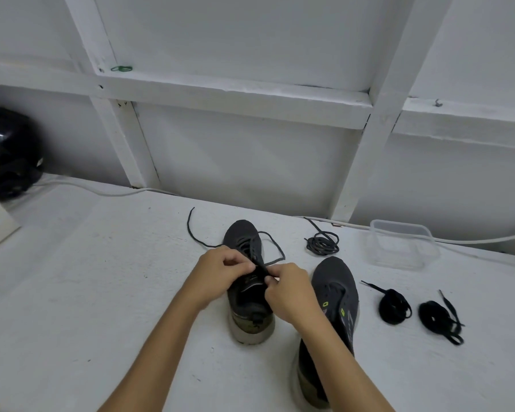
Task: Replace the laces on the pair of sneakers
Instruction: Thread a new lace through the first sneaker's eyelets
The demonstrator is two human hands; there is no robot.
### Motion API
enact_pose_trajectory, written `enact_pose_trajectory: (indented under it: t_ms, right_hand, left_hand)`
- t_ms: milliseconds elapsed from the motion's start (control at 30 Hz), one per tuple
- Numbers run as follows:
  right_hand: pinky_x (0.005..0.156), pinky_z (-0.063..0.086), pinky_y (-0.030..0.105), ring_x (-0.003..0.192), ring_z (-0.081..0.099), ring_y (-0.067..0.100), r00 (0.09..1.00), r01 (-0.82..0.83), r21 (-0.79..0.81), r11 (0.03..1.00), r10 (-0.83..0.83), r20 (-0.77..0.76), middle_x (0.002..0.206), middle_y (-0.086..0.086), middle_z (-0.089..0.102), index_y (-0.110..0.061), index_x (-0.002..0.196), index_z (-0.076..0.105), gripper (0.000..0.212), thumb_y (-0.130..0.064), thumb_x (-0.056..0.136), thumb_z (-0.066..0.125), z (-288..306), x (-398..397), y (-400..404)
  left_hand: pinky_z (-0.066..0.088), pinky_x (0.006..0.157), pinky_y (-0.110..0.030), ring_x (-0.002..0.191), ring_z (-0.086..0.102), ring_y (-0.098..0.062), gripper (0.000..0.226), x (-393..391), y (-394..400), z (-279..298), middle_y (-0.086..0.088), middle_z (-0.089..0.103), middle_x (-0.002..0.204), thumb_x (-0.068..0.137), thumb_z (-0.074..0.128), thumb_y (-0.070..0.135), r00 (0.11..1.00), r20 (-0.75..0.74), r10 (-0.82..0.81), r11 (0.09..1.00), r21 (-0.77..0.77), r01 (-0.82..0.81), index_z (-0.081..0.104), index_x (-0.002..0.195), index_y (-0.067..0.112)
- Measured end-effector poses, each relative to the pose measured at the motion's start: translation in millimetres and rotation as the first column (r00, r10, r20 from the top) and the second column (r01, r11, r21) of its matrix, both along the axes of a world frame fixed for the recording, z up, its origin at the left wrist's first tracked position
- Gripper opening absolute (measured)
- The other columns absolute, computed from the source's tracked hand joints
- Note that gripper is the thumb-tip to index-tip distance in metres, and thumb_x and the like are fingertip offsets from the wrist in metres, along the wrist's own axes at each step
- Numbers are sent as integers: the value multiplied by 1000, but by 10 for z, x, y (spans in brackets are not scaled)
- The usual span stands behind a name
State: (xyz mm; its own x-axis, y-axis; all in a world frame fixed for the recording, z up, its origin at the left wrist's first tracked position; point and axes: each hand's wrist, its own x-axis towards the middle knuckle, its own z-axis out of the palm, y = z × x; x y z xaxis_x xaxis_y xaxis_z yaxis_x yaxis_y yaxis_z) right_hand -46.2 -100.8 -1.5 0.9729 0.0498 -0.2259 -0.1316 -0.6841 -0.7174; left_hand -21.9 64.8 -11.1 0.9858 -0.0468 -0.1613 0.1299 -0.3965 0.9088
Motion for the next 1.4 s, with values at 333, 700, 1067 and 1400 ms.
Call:
enact_pose_trajectory:
  t_ms: [333, 700, 1067, 1400]
  right_hand:
    - [53, 45, 22, 65, 61, 18, 998, 61, -15, 998, -61, 0, 82, 5, 70, -11, 96, 70, 20, -16, 95, 52, 34, 60, -69]
    - [58, 41, 23, 79, 55, 10, 997, 78, -110, 991, -80, -16, 102, -2, 58, -19, 106, 56, 42, -51, 82, 70, -99, -21, 189]
    - [68, 45, 28, 91, 60, 19, 995, 97, -71, 993, -99, -22, 106, 0, 59, -17, 112, 59, 48, -53, 82, 70, -151, -2, 164]
    - [73, 44, 30, 97, 59, 22, 995, 93, -100, 991, -96, -26, 109, 2, 59, -15, 113, 59, 50, -54, 84, 68, -160, 6, 171]
  left_hand:
    - [50, 92, -42, 110, 69, -19, 22, -36, 286, 142, -6, 74, 115, 107, 44, 28, 999, -41, 13, 899, -436, -30, 56, 96, 13]
    - [30, 42, -22, 46, 28, -12, 17, -62, 139, 520, 5, 29, 45, 85, 58, 22, 989, -120, 90, 482, -863, -149, 49, 71, 17]
    - [42, 68, -20, 73, 57, -6, 14, -104, 271, 439, 5, 68, 75, 85, 73, 37, 964, -152, -220, 969, 83, 234, 75, 81, 23]
    - [57, 77, -27, 68, 69, -17, 33, -6, 72, 395, 0, 53, 64, 97, 55, 42, 995, -30, 97, 988, -114, -100, 50, 80, 14]
